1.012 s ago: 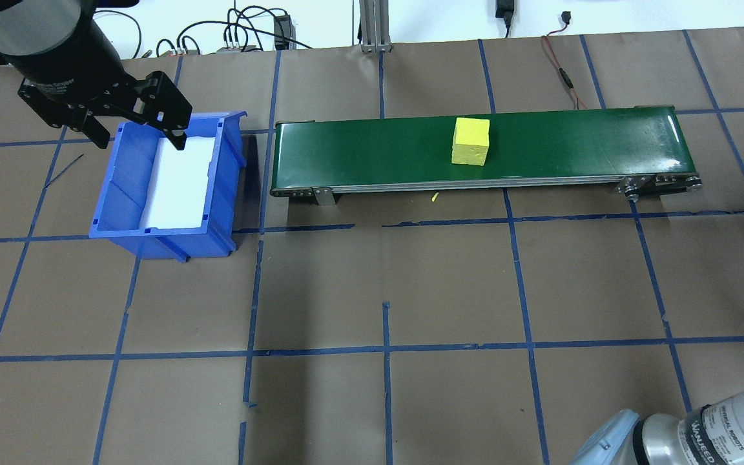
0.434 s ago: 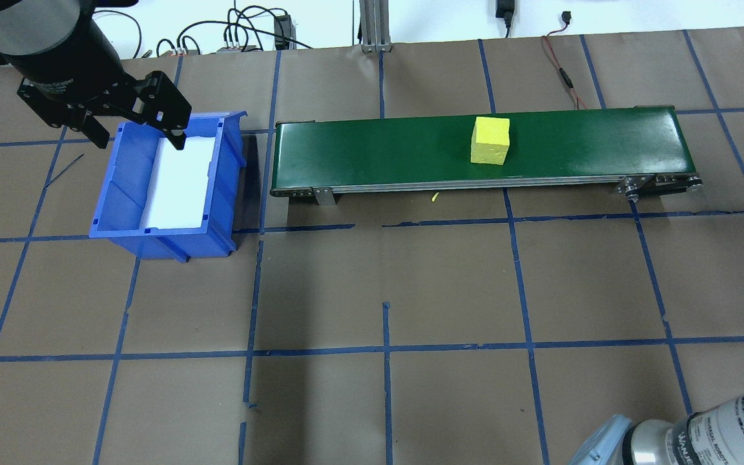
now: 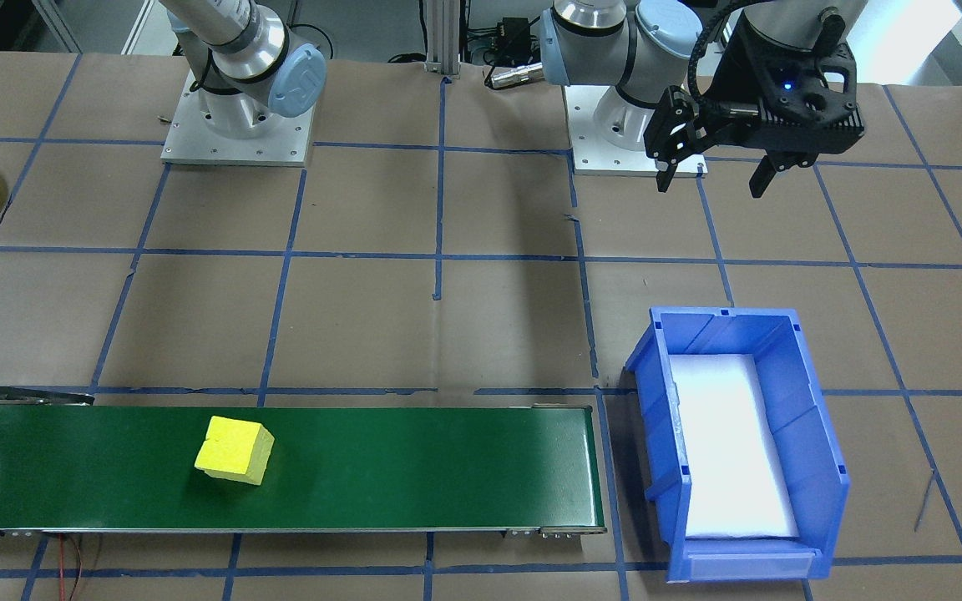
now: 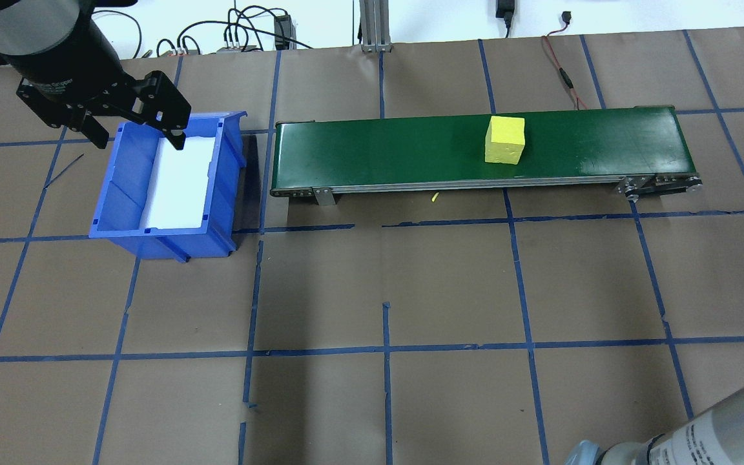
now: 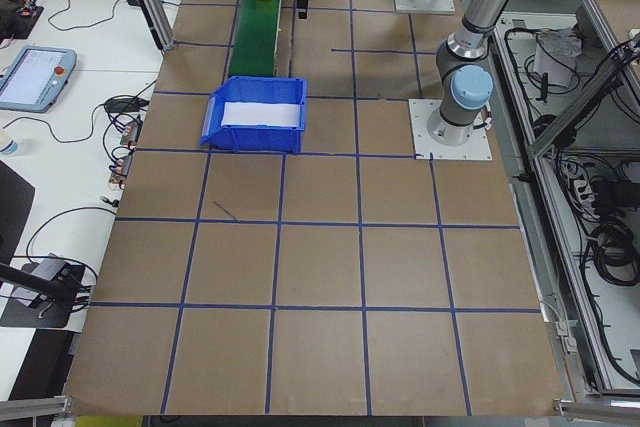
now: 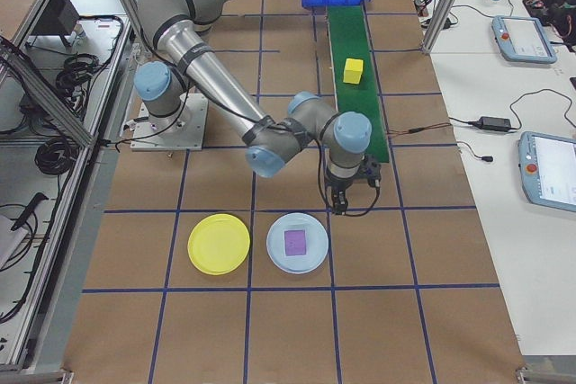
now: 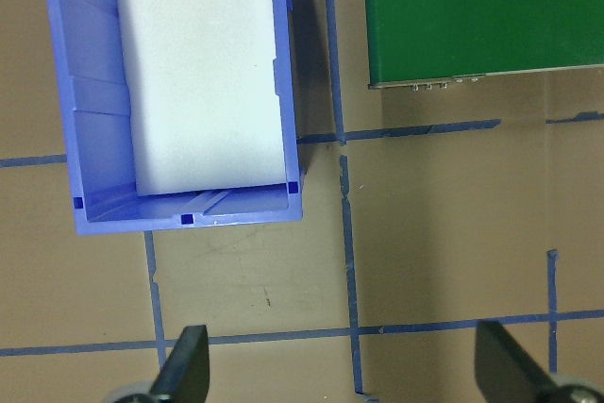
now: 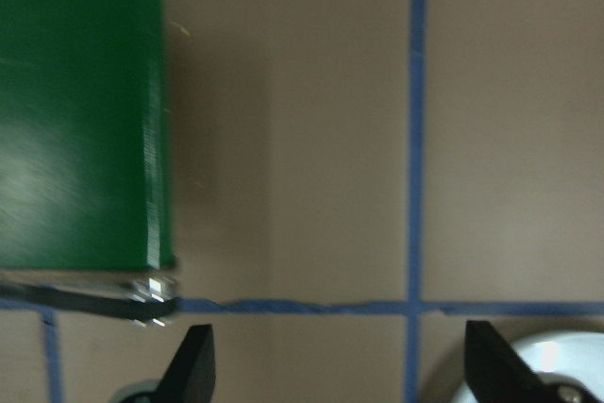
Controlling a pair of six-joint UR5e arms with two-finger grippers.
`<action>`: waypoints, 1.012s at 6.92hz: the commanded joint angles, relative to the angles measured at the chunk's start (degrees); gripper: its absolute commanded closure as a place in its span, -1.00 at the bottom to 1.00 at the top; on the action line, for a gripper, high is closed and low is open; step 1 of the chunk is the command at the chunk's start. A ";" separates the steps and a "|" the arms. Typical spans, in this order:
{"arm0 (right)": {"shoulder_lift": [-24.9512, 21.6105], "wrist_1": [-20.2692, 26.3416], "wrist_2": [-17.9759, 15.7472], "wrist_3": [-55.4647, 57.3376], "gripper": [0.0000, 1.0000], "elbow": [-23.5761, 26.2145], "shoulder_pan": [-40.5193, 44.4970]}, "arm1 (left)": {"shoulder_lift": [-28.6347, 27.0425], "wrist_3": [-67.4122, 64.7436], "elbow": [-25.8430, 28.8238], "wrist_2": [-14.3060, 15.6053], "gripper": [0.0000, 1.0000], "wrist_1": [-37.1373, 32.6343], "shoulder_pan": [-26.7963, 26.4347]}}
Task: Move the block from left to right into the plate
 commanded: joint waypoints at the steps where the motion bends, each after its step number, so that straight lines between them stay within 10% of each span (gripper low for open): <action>1: -0.38 0.18 1.92 16.95 -0.87 -0.50 11.64 | 0.00 -0.02 0.00 0.00 -1.00 0.00 -0.06; 7: 1.37 0.36 14.48 31.62 -0.89 -2.35 19.69 | 0.00 0.06 0.00 0.00 -1.00 0.00 0.02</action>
